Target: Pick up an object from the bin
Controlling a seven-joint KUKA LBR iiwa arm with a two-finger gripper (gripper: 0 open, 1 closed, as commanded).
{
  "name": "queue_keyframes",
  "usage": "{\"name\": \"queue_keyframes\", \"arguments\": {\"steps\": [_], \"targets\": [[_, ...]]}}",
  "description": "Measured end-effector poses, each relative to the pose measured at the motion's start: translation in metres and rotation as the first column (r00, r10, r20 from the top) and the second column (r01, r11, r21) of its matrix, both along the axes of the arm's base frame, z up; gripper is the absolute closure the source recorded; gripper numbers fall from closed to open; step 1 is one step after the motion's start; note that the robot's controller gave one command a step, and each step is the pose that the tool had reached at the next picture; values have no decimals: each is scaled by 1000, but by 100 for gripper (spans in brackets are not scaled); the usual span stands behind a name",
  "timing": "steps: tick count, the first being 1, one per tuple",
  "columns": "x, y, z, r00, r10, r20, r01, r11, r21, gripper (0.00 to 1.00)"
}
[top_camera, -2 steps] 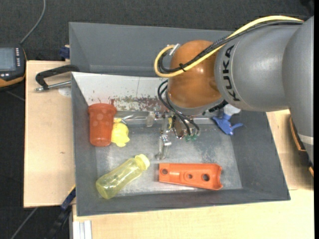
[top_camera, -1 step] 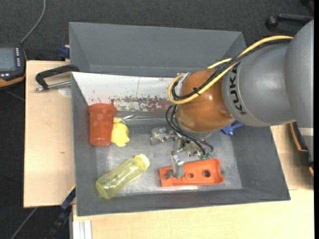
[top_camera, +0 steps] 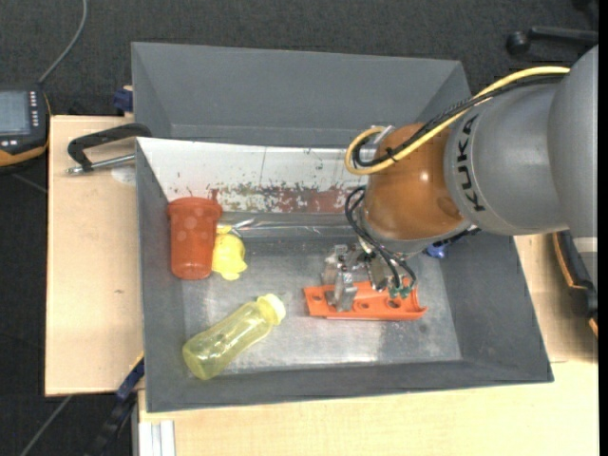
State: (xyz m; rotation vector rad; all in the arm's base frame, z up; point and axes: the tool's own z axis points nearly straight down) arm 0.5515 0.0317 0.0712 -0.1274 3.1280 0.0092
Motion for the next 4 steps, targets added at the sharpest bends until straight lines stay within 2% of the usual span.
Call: {"name": "queue_keyframes", "arguments": {"steps": [4], "targets": [[0,0,0,1000,-1,0,1,1000,0,100]]}}
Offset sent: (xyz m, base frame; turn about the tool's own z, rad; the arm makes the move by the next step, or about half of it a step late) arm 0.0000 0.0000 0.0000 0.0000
